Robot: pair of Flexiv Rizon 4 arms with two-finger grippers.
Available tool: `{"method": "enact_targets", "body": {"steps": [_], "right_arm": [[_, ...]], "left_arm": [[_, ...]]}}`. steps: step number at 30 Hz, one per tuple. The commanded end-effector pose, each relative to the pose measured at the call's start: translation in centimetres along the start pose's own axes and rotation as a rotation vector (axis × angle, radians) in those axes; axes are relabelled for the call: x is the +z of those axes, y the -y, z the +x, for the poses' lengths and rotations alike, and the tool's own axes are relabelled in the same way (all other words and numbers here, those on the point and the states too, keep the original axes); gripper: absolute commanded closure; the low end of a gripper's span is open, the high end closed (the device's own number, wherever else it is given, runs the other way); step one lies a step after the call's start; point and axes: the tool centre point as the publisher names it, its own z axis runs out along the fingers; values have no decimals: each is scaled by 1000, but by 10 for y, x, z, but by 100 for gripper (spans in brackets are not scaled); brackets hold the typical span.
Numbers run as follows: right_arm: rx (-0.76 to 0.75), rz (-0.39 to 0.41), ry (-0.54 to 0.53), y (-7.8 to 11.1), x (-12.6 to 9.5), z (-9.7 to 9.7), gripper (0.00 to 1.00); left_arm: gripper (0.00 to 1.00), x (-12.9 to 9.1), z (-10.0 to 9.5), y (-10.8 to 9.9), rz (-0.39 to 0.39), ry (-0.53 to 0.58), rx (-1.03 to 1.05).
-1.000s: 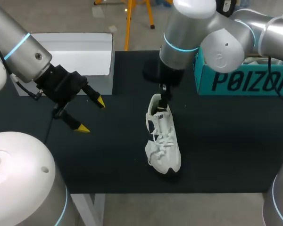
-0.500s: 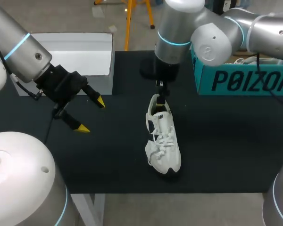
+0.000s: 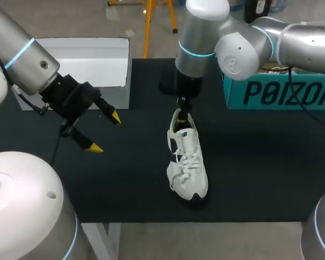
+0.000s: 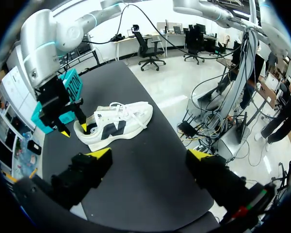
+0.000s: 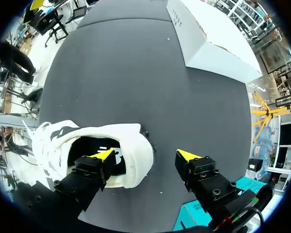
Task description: Take the shoe out of the shoebox, open the shoe tongue, remove and reinsert the insole, then place the shoe into the shoebox
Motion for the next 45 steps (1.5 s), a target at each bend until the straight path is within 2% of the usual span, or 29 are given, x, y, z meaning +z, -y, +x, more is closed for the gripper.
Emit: {"method": "enact_targets", "body": {"steps": [1,8,10,12,13,14,19,23,25,28,32,33,35,41,45], "right_arm": [[-3,2,8,-1,-1,2,100],[-32,2,5,-2,-4,9,100],[-34,14,8,-1,-5,9,96],[-31,17,11,0,-4,10,87],[-34,23,12,2,-4,10,89],[-34,23,10,3,-4,9,87],[-33,37,9,6,-4,9,58],[-32,40,12,7,-5,10,43],[-28,40,15,9,-6,11,50],[-25,41,15,11,-6,11,51],[-27,46,19,12,-7,11,61],[-28,45,20,13,-6,11,68],[-28,46,19,13,-6,11,100],[-31,33,20,11,-2,14,100],[-15,20,38,11,-12,17,100]], "left_arm": [[0,0,-1,0,-4,-4,-1],[0,0,-1,0,-4,-4,-1],[0,0,-1,0,-4,-4,-1],[0,0,-1,0,-4,-4,-1],[0,0,-1,0,-4,-4,-1],[0,0,-1,0,-4,-4,-1],[0,0,-1,0,-4,-4,-1],[0,0,-1,0,-4,-4,-1],[0,0,-1,0,-4,-4,-1],[0,0,-1,0,-4,-4,-1],[0,0,-1,0,-4,-4,-1],[0,0,-1,0,-4,-4,-1],[0,0,-1,0,-4,-4,-1],[0,0,-1,0,-4,-4,-1],[0,0,-1,0,-4,-4,-1]]}}
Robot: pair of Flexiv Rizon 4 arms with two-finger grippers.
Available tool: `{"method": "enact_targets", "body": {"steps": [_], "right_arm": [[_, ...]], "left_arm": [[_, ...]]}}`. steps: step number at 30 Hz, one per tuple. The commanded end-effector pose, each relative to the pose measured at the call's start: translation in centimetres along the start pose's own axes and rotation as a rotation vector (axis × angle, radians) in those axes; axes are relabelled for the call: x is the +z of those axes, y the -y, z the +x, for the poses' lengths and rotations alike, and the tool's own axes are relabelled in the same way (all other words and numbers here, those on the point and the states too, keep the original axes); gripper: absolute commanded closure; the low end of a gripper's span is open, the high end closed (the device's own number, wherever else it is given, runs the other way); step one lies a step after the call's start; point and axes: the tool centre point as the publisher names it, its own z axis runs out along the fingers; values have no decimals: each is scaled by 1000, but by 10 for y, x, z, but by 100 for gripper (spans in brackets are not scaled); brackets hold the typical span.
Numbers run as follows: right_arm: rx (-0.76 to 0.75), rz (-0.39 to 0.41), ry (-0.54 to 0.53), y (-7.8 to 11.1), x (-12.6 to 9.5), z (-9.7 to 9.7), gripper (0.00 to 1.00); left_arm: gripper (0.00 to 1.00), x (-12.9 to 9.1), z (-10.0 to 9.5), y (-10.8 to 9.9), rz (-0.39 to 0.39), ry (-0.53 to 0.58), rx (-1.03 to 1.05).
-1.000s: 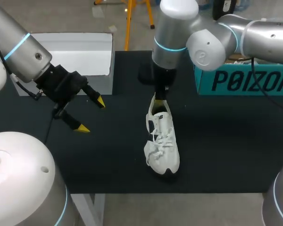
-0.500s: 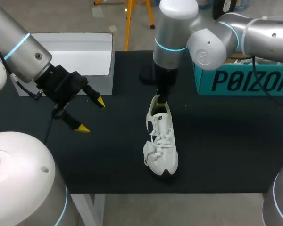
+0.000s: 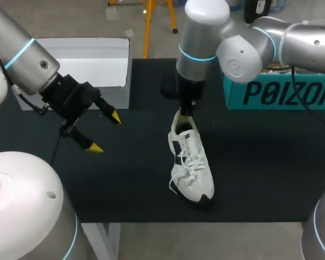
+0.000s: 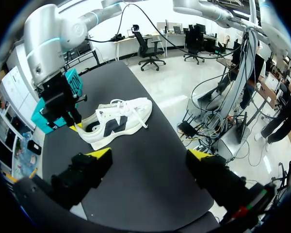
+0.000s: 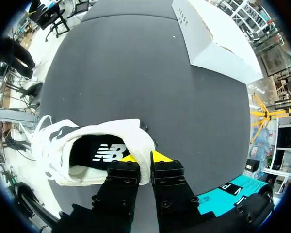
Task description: Take the shoe out of the shoebox, open the shoe tongue, remove and reinsert the insole, then place the shoe into the shoebox
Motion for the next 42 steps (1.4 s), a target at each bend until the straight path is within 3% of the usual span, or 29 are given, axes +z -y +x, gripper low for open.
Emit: {"method": "enact_targets", "body": {"steps": [1,8,15,23,28,36,38,42], "right_arm": [[7,-9,22,3,-11,5,100],[20,5,79,-3,-48,-6,100],[60,34,128,-2,-102,-41,100],[184,72,156,19,-168,-90,100],[318,66,154,45,-203,-115,100],[531,61,162,92,-233,-122,100],[550,89,145,99,-233,-123,100],[540,63,127,100,-233,-124,100]], "left_arm": [[0,0,0,0,-4,-4,-1],[0,0,0,0,-4,-4,-1],[0,0,0,0,-4,-4,-1],[0,0,0,0,-4,-4,-1],[0,0,0,0,-4,-4,-1],[0,0,0,0,-4,-4,-1],[0,0,0,0,-4,-4,-1],[0,0,0,0,-4,-4,-1]]}}
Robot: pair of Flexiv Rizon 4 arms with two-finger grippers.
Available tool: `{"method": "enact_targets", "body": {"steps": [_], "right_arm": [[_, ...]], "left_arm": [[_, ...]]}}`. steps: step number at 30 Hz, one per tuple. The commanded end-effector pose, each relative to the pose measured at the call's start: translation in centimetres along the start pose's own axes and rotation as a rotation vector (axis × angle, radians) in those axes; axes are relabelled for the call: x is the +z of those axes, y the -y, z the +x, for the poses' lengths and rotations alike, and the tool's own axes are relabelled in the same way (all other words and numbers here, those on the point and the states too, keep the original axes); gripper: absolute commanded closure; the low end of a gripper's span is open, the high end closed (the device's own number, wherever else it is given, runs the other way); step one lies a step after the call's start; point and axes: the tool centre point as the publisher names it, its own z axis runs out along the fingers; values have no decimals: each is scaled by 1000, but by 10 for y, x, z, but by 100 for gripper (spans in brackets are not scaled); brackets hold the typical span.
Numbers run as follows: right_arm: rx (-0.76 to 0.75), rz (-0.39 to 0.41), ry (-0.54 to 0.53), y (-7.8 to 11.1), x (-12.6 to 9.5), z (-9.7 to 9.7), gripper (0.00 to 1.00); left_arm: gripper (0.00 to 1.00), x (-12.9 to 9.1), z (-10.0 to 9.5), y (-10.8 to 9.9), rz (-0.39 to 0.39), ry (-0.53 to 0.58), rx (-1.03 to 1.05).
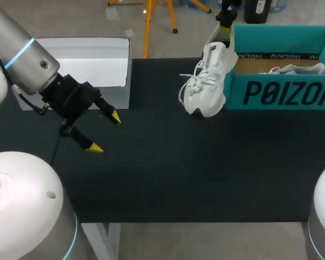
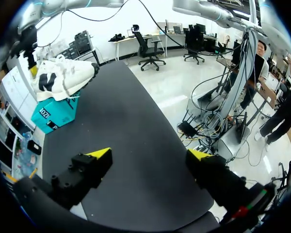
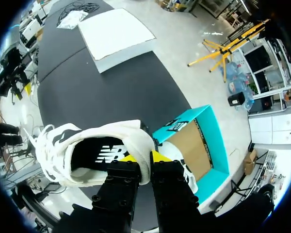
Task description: Take the shoe out of the shoebox, open the shoe tongue, remove and reinsert the insole, then place the shoe into the shoebox
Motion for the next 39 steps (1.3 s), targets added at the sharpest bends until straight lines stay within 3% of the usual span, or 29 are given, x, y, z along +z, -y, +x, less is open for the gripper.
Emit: {"method": "enact_targets", "body": {"steps": [1,14,16,18,25,29,35,39], "right_arm": [[-2,-12,-7,6,-2,-4,100],[-2,-12,-7,6,-2,-4,100],[96,-9,-19,14,-3,-16,100],[212,-10,64,27,-4,-28,100],[578,-29,150,75,-17,-71,100],[788,-26,119,100,-19,-98,100],[984,-11,107,132,-8,-135,100],[989,-9,86,134,-5,-138,100]], "left_arm": [[0,0,0,0,-4,-3,-1],[0,0,0,0,-4,-3,-1],[0,0,0,0,-4,-3,-1],[0,0,0,0,-4,-3,-1],[0,0,0,0,-4,-3,-1],[0,0,0,0,-4,-3,-1],[0,0,0,0,-4,-3,-1],[0,0,0,0,-4,-3,-1]]}}
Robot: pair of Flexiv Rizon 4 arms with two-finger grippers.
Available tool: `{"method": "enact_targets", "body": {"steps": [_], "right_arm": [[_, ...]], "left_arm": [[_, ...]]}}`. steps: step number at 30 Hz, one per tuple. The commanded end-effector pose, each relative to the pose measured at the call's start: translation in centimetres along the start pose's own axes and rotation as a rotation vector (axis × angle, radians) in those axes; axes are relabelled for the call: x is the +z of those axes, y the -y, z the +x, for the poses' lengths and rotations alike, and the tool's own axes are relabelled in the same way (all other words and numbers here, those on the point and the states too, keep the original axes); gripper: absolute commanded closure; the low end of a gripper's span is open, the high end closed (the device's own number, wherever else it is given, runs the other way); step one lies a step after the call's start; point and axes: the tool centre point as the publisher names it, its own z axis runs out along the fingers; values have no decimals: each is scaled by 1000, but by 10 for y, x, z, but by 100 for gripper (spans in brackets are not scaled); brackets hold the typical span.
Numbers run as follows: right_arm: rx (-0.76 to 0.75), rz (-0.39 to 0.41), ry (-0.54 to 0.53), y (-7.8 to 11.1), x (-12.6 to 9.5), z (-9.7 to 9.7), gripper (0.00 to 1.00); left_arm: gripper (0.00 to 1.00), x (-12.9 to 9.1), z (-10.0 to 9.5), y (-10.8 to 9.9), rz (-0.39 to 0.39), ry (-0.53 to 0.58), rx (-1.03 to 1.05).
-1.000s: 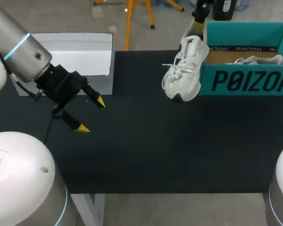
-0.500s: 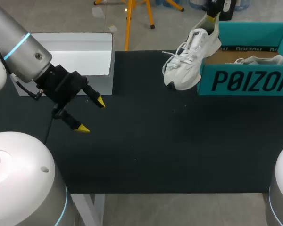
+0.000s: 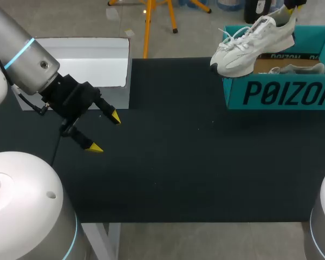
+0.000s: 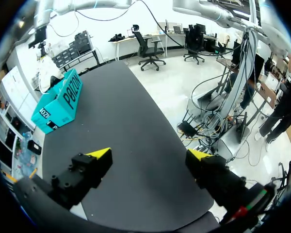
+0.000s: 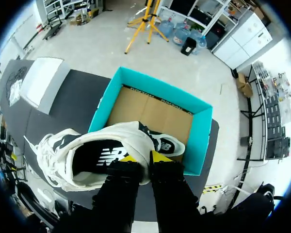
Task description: Take the shoe out of the shoebox, open the shoe tongue, remove and reinsert the insole, then place the shoe into the shoebox
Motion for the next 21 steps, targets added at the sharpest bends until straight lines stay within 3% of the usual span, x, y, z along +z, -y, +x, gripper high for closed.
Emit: {"method": "enact_targets", "body": {"steps": [1,17,19,21], "right_arm": [[264,17,-13,0,3,-3,100],[264,17,-13,0,3,-3,100],[316,20,3,2,7,-15,100],[355,39,86,4,10,-28,100]], "left_arm": [[0,0,-1,0,-4,-3,-1],[0,0,-1,0,-4,-3,-1],[0,0,-1,0,-4,-3,-1],[0,0,-1,0,-4,-3,-1]]}}
